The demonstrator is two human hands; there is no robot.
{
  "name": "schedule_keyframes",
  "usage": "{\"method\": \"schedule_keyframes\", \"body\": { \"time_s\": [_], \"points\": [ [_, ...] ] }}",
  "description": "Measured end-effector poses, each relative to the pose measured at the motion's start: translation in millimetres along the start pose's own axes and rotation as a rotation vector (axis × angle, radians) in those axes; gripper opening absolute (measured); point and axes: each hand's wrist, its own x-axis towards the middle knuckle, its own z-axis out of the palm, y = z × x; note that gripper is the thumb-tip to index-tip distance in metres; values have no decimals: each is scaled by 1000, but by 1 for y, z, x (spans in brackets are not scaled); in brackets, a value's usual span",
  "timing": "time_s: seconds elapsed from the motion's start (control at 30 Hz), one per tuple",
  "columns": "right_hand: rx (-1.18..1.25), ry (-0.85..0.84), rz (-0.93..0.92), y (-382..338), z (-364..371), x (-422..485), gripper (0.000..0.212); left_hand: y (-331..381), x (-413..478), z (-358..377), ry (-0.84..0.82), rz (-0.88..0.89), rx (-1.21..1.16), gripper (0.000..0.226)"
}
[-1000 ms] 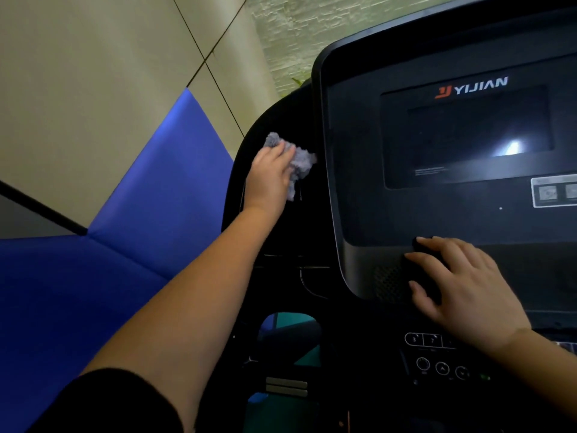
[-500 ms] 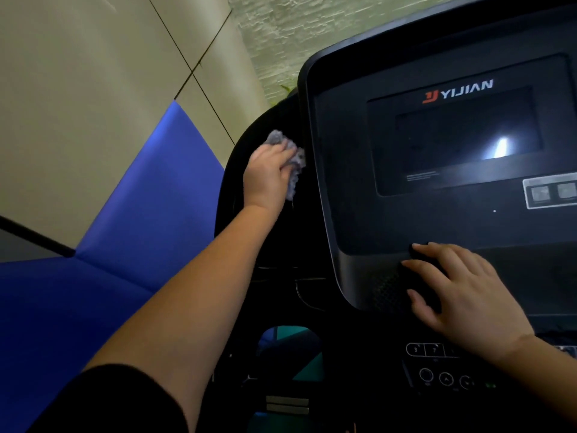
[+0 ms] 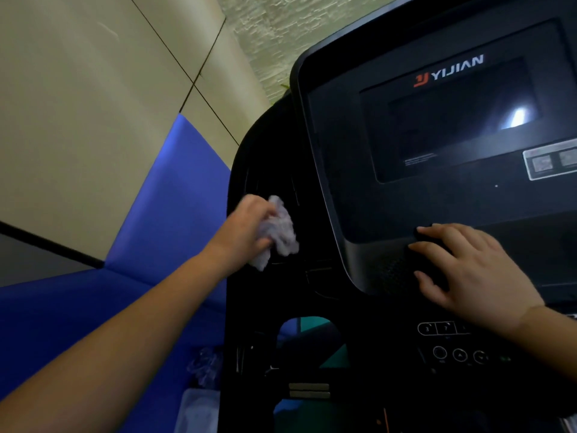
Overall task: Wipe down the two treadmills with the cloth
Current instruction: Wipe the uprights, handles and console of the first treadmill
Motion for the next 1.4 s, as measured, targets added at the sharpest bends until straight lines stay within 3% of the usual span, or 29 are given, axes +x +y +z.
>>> {"method": "schedule_keyframes", "body": {
  "time_s": [0.07,0.17,0.33,0.43,0.5,0.63,0.7,0.77,0.9,1.0,1.13,1.23,1.33,1.4],
  "points": [
    [1,0,2,0,-1,0,47,-2,-8,10,-165,126,184,35],
    [6,-10,7,0,0,0,47,-17,-19,16,-245,213,360,36],
    [15,-1,5,1,1,0,46,3,-17,27,-136,-49,146,36],
    [12,3,10,1,1,0,46,14,-10,41,-32,-211,-76,51],
    [10,2,10,1,1,-1,46,12,-10,42,-94,-210,-99,47],
    [12,4,14,0,0,0,46,-3,-6,15,-362,96,377,37],
    [19,6,14,0,0,0,46,-4,-4,10,-446,128,510,38],
    [18,9,13,-1,0,0,46,-6,-3,13,-437,85,438,37],
    [7,19,13,-2,1,-1,46,13,0,28,-262,-2,106,27],
    [5,21,17,-2,0,0,46,25,8,33,-282,-10,12,26],
    [2,11,21,-1,1,-1,46,-3,7,13,-588,-65,320,33],
    [0,-4,24,-1,1,-1,46,-2,4,15,-619,-18,470,48],
    [-2,7,19,-1,1,-2,45,17,6,25,-445,-43,149,38],
    [0,5,17,0,0,-1,45,25,8,28,-429,-38,34,34]
  ]
}}
